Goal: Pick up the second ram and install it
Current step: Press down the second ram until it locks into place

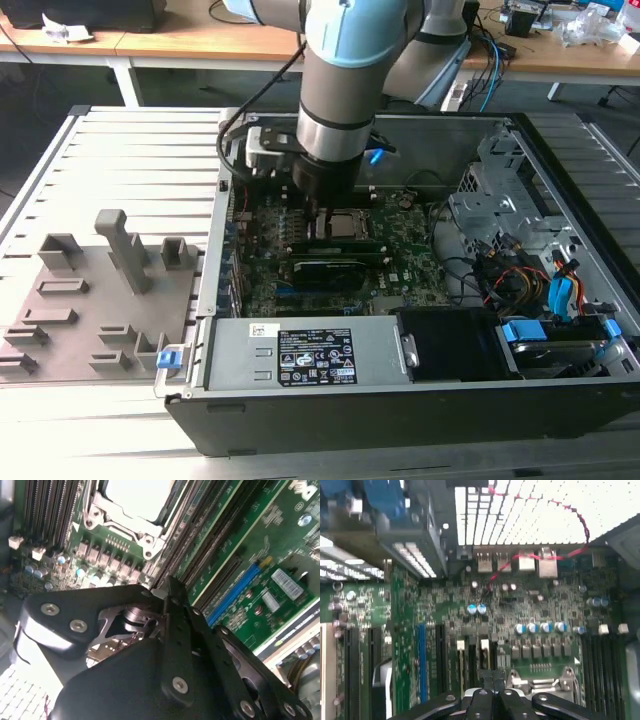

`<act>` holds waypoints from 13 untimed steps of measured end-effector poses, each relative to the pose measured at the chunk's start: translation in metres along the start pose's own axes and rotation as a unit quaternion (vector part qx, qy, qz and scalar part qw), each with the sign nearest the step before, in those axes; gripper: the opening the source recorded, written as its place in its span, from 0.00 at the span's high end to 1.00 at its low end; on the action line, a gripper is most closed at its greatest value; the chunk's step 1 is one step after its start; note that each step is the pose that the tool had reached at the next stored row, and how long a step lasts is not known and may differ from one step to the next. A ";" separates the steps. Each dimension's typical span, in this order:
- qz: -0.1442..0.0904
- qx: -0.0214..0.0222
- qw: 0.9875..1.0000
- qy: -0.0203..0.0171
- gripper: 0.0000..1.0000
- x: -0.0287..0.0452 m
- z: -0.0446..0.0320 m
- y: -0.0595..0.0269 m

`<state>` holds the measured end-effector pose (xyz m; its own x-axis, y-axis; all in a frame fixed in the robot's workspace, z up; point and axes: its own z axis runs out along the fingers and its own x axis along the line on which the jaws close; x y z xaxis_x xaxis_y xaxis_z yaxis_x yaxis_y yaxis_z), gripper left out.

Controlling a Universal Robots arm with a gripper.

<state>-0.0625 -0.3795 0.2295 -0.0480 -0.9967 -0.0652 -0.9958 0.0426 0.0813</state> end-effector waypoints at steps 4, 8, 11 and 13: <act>0.000 -0.003 1.000 0.000 0.89 -0.0011 -0.0036 -0.0260; 0.000 -0.004 1.000 0.000 0.89 -0.0031 -0.0297 -0.0295; 0.000 -0.004 1.000 0.000 0.89 -0.0044 -0.0477 -0.0285; 0.000 -0.003 1.000 0.000 0.89 -0.0047 -0.0505 -0.0284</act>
<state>-0.0301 -0.3796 0.2776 -0.0484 -0.9967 -0.0655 -0.9952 0.0425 0.0883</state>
